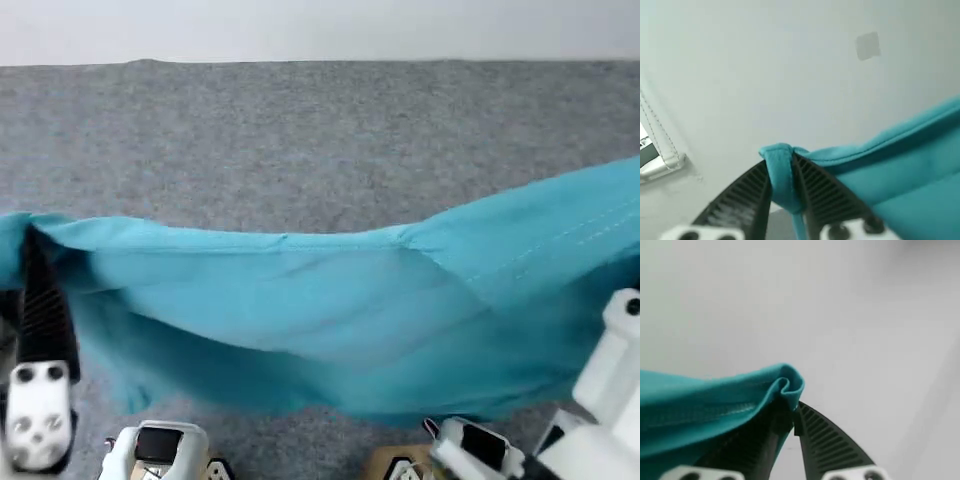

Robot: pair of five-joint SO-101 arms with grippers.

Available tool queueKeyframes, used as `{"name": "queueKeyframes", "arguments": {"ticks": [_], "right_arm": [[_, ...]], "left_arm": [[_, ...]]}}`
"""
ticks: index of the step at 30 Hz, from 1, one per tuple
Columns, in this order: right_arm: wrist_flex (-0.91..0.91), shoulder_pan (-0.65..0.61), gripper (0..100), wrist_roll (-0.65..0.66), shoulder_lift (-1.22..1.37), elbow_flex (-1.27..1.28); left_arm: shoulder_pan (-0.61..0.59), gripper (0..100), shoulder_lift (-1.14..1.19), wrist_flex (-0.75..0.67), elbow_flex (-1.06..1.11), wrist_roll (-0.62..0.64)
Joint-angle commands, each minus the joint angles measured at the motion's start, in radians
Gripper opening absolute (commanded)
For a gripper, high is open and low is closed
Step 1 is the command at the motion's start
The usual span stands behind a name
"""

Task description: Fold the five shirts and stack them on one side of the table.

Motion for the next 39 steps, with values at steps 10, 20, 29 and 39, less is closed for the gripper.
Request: {"name": "queueKeyframes", "arguments": {"ticks": [10, 20, 29, 39], "right_arm": [[0.024, -0.053, 1.0, 0.028, 0.059, 0.244], [-0.064, -0.085, 1.0, 0.044, 0.061, 0.565], [-0.361, -0.101, 1.0, 0.046, 0.067, 0.914], [-0.433, -0.134, 1.0, 0.041, 0.076, 1.014]], "left_arm": [[-0.003, 1, -0.006, -0.121, 0.409, -0.011], [-0.003, 1, 0.0, -0.462, 0.837, -0.011], [0.002, 1, 0.002, -0.905, 1.225, -0.009], [0.005, 1, 0.133, -1.082, 1.276, -0.006]]}}
